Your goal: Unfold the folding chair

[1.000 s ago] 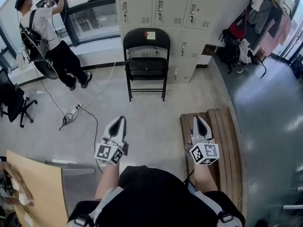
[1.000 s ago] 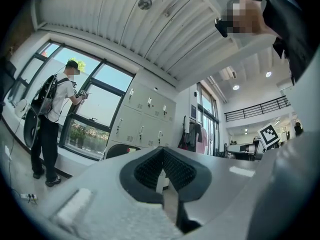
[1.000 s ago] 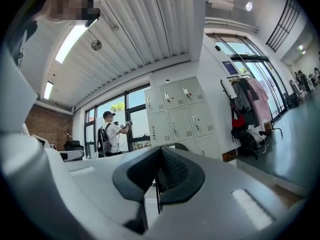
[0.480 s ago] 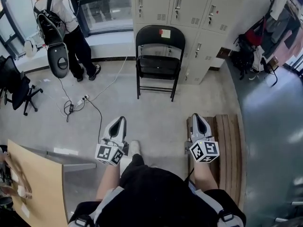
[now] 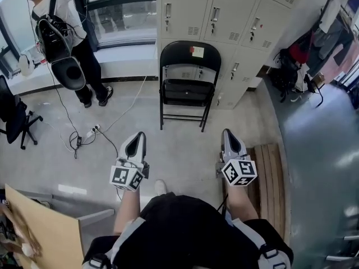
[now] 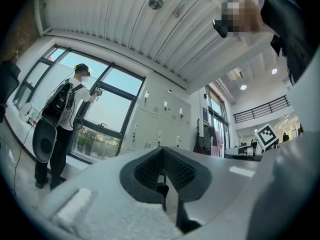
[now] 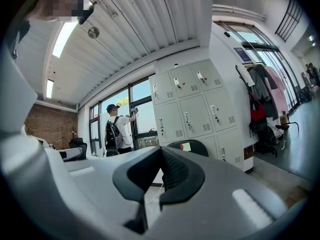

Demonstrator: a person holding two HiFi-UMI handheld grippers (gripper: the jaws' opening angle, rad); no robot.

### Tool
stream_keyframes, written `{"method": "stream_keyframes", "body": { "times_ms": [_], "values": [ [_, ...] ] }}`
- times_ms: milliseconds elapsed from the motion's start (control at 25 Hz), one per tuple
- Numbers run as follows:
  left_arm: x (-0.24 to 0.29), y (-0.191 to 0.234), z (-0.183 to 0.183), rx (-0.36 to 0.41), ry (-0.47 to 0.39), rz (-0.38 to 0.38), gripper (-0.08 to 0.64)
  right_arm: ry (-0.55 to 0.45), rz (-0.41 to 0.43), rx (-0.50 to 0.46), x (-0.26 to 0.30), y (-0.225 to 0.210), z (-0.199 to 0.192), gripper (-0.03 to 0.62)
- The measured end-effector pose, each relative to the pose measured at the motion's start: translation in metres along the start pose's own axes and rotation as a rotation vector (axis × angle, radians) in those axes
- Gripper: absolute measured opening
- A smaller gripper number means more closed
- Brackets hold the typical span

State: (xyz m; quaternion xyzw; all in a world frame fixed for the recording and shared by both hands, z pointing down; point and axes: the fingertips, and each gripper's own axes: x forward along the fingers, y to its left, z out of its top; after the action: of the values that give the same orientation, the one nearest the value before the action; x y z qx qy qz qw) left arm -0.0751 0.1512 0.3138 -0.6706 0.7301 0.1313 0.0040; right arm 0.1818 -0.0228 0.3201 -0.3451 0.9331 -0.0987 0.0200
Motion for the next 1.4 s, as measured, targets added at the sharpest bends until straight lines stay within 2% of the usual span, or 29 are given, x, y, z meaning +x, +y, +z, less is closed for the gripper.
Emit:
{"method": "stream_keyframes", "body": {
  "times_ms": [160, 400, 640, 1000, 1400],
  "values": [
    [0.012, 0.04, 0.002, -0.008, 0.013, 0.021, 0.002, 0.025, 0.014, -0.002, 0.046, 0.017, -0.004, 0.005],
    [0.03, 0.088, 0.007, 0.022, 0.03, 0.008, 0.002, 0.032, 0.022, 0.007, 0.103, 0.046, -0.011, 0.005],
    [0.05, 0.113, -0.001, 0.03, 0.036, -0.017, 0.002, 0.057, 0.012, 0.022, 0.135, 0.059, -0.026, 0.005],
    [0.095, 0.123, -0.022, 0.019, 0.08, -0.034, 0.002, 0.101, -0.032, 0.059, 0.176, 0.023, -0.039, 0.005],
    [0.198, 0.158, -0.019, 0.071, 0.06, 0.021, 0.002, 0.07, 0.048, 0.086, 0.305, -0.021, -0.019, 0.006]
  ]
}}
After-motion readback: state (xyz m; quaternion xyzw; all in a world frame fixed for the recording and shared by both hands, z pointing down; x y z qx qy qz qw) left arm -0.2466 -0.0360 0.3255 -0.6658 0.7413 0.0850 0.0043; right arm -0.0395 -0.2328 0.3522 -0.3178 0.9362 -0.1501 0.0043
